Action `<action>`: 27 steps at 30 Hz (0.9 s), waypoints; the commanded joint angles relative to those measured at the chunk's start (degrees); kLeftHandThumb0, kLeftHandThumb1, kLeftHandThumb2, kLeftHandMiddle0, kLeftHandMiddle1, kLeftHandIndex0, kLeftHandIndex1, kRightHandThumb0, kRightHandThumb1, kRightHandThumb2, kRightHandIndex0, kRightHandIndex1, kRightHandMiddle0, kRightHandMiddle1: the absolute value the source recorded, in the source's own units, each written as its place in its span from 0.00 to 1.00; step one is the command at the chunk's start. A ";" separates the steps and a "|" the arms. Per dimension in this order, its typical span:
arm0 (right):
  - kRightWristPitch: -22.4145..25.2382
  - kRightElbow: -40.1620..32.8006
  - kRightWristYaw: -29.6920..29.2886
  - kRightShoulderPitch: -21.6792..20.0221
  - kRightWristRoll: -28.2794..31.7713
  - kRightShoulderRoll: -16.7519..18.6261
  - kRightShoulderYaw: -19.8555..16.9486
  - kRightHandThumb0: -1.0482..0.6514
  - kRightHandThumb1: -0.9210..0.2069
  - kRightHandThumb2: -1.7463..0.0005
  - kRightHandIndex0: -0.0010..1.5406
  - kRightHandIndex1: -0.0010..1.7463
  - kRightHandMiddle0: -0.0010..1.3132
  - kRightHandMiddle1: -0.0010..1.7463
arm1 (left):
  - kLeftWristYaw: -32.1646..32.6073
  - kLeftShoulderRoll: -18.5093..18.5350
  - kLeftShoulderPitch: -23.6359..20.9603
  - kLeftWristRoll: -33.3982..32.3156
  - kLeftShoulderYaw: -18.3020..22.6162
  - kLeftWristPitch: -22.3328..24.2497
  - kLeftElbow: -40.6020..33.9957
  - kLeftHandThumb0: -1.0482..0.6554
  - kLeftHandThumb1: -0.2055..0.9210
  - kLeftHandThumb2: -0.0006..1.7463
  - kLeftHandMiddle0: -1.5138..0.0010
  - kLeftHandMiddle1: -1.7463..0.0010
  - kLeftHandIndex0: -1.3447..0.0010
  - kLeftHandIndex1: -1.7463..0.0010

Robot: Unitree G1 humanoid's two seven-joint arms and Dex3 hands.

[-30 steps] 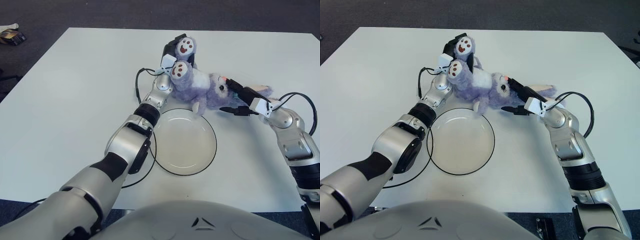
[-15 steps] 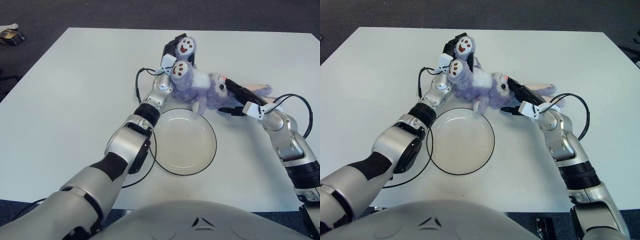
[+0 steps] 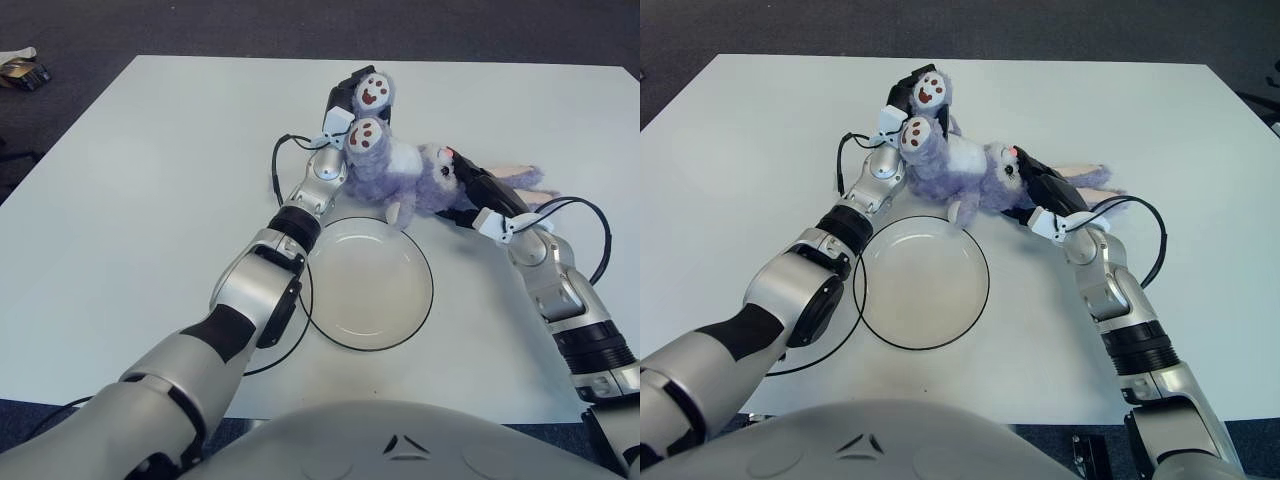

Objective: Put the doll into the plate.

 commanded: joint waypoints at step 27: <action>-1.14 14.90 -27.05 -2.74 -5.07 10.17 -1.48 0.35 0.53 0.38 0.04 0.91 0.18 0.98 | 0.39 -14.63 -1.95 -1.77 -0.98 3.08 -3.78 0.92 0.34 0.85 0.52 0.00 0.28 0.00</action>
